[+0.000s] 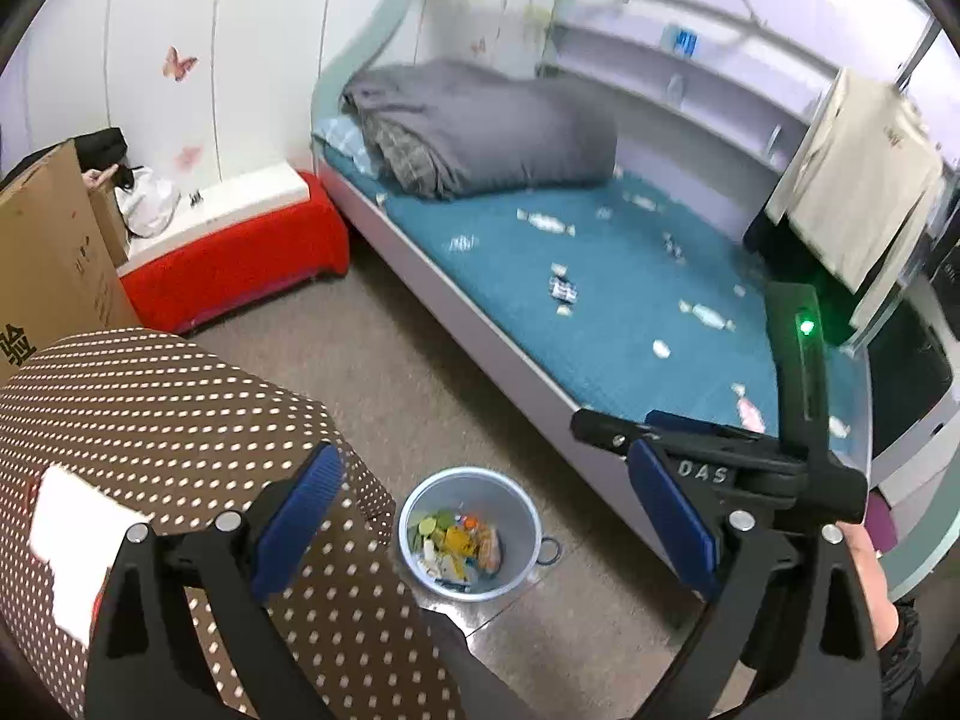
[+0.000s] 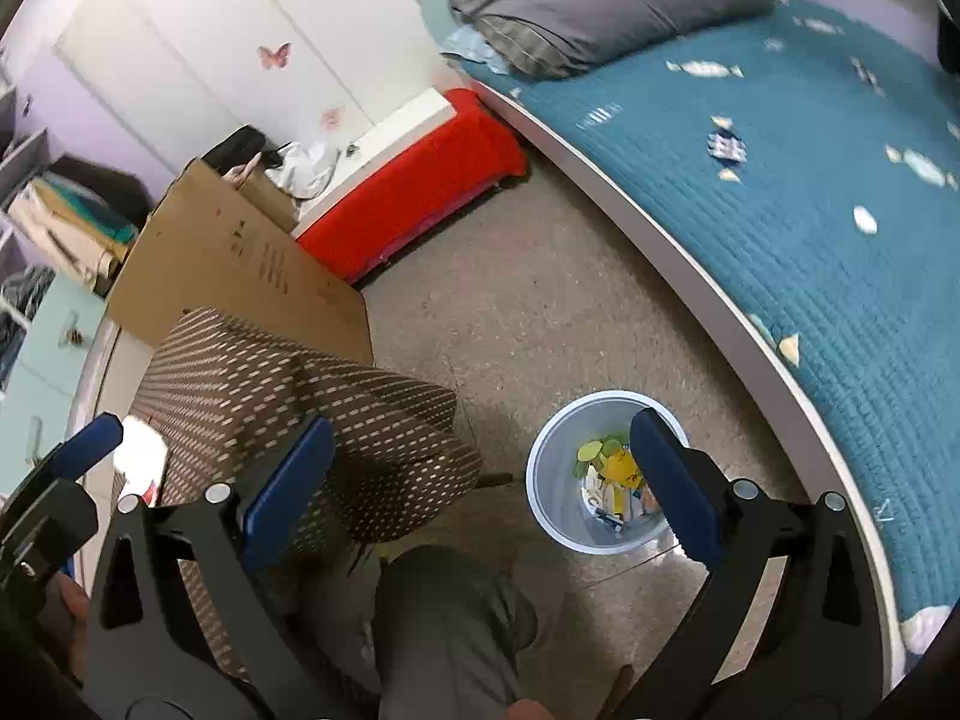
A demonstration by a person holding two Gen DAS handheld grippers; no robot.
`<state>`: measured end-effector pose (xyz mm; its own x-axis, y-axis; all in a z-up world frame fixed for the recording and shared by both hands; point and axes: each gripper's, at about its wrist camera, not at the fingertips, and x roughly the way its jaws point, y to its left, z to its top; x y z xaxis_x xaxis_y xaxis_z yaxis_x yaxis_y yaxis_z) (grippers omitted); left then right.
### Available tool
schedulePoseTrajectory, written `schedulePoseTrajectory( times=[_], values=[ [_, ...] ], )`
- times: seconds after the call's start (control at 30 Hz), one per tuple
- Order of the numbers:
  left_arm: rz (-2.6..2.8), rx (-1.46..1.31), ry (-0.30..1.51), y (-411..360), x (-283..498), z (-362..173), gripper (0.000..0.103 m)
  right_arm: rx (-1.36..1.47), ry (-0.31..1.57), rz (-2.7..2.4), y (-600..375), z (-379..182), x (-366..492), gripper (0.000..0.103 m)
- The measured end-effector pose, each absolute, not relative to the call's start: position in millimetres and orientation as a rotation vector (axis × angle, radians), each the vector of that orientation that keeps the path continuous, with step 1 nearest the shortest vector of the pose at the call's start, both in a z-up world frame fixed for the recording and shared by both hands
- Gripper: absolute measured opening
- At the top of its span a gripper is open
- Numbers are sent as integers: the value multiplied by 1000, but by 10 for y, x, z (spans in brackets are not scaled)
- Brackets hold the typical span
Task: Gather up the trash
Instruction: 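Move both grippers back over the table toward the red string and white box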
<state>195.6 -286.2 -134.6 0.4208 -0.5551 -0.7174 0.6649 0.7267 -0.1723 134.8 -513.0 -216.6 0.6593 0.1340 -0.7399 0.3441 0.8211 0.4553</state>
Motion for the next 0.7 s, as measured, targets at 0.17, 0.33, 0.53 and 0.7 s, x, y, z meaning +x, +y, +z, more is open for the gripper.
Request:
schedulePoseTrajectory(
  times=[0.17,0.33,0.53,0.7],
  values=[
    [-767,79,759,-2429,1752,-1139,95,494,809,-134,-4694,-1702,1233,97],
    [-719,15,691,-1879,1643,-1065,96,346,746,-124,-4145,-1286,1143,97],
    [-587,-29,669,-1185,1737,-1202,97,230,726,-71,-3516,-1190,1253,97],
    [-449,-98,686,-514,1907,-1391,97,157,758,4,-2975,-1295,1517,97]
  ],
)
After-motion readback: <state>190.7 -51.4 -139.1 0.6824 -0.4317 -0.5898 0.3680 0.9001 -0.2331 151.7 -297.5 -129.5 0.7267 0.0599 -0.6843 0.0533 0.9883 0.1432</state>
